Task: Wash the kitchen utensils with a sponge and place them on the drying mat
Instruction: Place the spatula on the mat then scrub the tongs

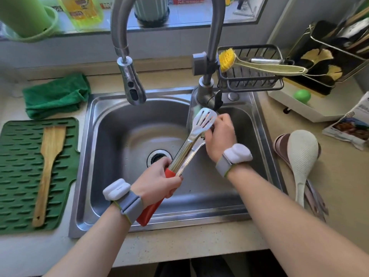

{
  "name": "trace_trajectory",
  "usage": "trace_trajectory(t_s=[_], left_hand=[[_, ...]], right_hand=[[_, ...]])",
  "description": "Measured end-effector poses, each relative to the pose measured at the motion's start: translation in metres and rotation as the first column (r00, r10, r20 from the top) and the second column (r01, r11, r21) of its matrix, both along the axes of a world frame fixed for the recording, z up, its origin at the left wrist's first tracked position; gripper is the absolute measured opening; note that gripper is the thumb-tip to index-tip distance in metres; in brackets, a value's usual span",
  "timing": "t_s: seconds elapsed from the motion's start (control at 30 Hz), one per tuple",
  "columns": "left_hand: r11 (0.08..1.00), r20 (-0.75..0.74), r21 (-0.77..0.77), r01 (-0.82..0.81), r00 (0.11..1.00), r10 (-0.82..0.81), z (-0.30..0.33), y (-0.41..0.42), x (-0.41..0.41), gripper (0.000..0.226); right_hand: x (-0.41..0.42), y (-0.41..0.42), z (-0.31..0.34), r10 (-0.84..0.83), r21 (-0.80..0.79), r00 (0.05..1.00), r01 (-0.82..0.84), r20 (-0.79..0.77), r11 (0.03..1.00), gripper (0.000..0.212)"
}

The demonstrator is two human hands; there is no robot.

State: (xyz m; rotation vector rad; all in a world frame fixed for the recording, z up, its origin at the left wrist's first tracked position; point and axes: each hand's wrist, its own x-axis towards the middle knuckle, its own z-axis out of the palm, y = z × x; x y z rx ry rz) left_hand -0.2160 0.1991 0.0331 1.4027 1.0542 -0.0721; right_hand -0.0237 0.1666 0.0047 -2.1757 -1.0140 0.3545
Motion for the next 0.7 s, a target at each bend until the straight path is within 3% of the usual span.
trace_trajectory(t_s=[0.13,0.17,0.23,0.27,0.3,0.33,0.37,0.43,0.53,0.7], left_hand=[[0.997,-0.001,0.045,-0.057,0.998,0.057,-0.005,0.001,0.002,0.018],[0.996,-0.005,0.054,-0.07,0.997,0.071,-0.006,0.001,0.001,0.017],[0.995,-0.006,0.043,-0.092,0.996,0.092,-0.005,-0.001,0.001,0.019],[0.994,0.01,0.014,-0.105,0.994,0.104,-0.005,-0.001,0.001,0.021],[0.992,0.037,-0.034,-0.121,0.992,0.122,-0.005,-0.001,0.002,0.023],[0.988,0.063,-0.085,-0.131,0.989,0.136,-0.005,-0.003,0.003,0.023],[0.983,0.079,-0.13,-0.132,0.987,0.143,-0.004,-0.004,0.006,0.023],[0.961,0.074,-0.236,-0.146,0.983,0.168,-0.004,-0.007,0.011,0.031],[0.907,0.024,-0.393,-0.152,0.984,0.175,-0.005,-0.009,0.016,0.042],[0.861,0.017,-0.505,-0.052,0.997,0.071,-0.006,-0.012,0.015,0.046]], right_hand=[[-0.054,-0.043,-0.001,0.204,0.095,0.966,-0.191,-0.158,0.977,0.017],[-0.057,-0.048,-0.005,0.167,0.09,0.965,-0.152,-0.202,0.984,0.015],[-0.045,-0.049,-0.012,-0.088,0.034,0.905,0.112,-0.416,0.993,0.008],[-0.038,-0.045,-0.013,-0.195,0.008,0.758,0.255,-0.622,0.967,0.01],[-0.034,-0.04,-0.011,-0.216,-0.011,0.531,0.362,-0.819,0.932,0.014],[-0.035,-0.036,-0.007,-0.175,-0.031,0.298,0.43,-0.938,0.902,0.017],[-0.039,-0.031,-0.002,-0.123,-0.048,0.139,0.452,-0.983,0.891,0.02],[-0.053,-0.027,0.008,-0.041,-0.048,-0.026,0.43,-0.999,0.901,0.025],[-0.064,-0.022,0.015,0.016,-0.024,-0.098,0.396,-0.995,0.918,0.035],[-0.041,0.002,0.01,0.04,-0.032,-0.163,0.419,-0.986,0.908,0.041]])
